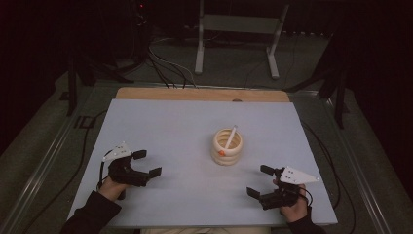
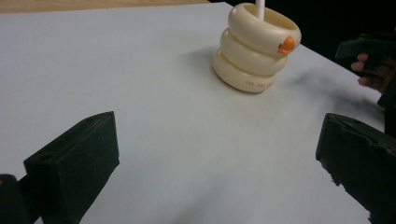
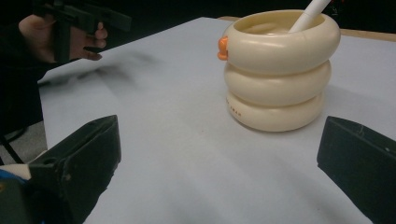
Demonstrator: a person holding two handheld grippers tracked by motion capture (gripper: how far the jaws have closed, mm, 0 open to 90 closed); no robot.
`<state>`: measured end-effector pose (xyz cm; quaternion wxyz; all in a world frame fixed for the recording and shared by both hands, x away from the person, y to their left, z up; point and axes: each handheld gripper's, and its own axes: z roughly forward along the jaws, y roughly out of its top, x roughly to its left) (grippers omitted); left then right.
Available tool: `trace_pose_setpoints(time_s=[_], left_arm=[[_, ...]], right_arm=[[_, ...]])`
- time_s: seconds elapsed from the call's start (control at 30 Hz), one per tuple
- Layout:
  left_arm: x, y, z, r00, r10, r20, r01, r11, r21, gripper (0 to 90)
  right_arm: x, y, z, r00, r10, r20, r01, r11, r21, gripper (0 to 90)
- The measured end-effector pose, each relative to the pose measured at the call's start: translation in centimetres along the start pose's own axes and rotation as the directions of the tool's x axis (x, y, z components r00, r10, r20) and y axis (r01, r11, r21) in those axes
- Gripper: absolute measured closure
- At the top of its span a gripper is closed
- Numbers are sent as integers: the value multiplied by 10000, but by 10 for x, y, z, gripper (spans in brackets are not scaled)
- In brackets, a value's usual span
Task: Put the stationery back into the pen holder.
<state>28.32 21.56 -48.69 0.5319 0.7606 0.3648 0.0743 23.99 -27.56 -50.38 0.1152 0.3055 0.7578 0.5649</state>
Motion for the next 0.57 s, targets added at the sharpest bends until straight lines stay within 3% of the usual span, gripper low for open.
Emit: trace_pose_setpoints(time_s=[0.37,0.57], left_arm=[[-3,-28,-15,9998,46,-207,-45,10000,41,0],[-1,-34,-18,9995,-88,-289,88,10000,-10,0]], right_arm=[[-1,-1,1,10000,30,-3,-30,10000,47,0],[0,-1,0,10000,27,-19,-27,10000,53,0]])
